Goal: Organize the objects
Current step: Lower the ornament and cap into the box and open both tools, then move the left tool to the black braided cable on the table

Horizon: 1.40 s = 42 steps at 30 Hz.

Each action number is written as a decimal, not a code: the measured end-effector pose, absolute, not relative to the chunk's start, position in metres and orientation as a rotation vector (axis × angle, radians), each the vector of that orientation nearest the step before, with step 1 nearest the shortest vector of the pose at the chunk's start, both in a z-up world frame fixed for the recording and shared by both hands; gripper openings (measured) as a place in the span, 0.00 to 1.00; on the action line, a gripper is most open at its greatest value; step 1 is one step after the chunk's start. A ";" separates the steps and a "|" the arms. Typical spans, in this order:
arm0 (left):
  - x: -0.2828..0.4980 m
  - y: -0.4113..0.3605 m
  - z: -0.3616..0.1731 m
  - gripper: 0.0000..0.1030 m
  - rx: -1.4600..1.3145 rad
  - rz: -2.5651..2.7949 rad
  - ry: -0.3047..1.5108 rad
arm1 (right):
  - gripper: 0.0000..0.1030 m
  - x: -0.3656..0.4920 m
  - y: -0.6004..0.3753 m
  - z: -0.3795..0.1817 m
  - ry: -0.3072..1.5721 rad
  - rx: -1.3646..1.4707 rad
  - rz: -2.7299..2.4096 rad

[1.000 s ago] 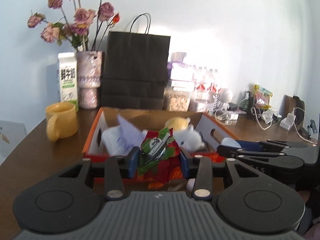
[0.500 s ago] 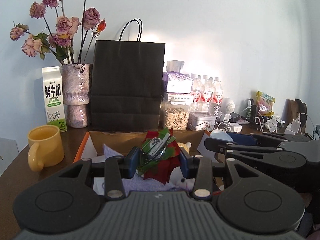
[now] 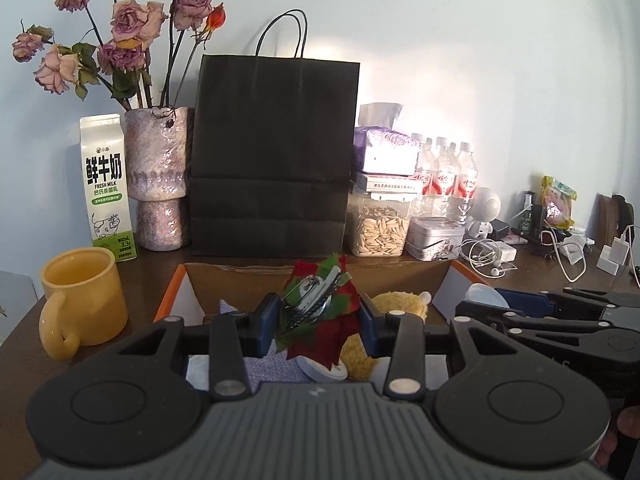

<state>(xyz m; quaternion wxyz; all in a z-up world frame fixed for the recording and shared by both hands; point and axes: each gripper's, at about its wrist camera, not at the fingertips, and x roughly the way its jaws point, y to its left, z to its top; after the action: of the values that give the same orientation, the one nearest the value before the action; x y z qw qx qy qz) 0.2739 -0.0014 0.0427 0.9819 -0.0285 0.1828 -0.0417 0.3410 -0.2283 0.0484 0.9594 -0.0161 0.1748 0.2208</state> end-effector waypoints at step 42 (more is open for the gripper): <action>0.213 0.007 0.055 1.00 -0.074 0.004 0.306 | 1.00 0.296 -0.235 0.054 0.308 -0.047 0.434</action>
<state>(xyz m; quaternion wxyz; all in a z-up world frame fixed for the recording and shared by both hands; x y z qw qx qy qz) 0.2130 0.0073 0.0554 0.9876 -0.0368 0.1525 0.0022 0.2962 -0.2347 0.0540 0.9645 -0.0234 0.1521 0.2145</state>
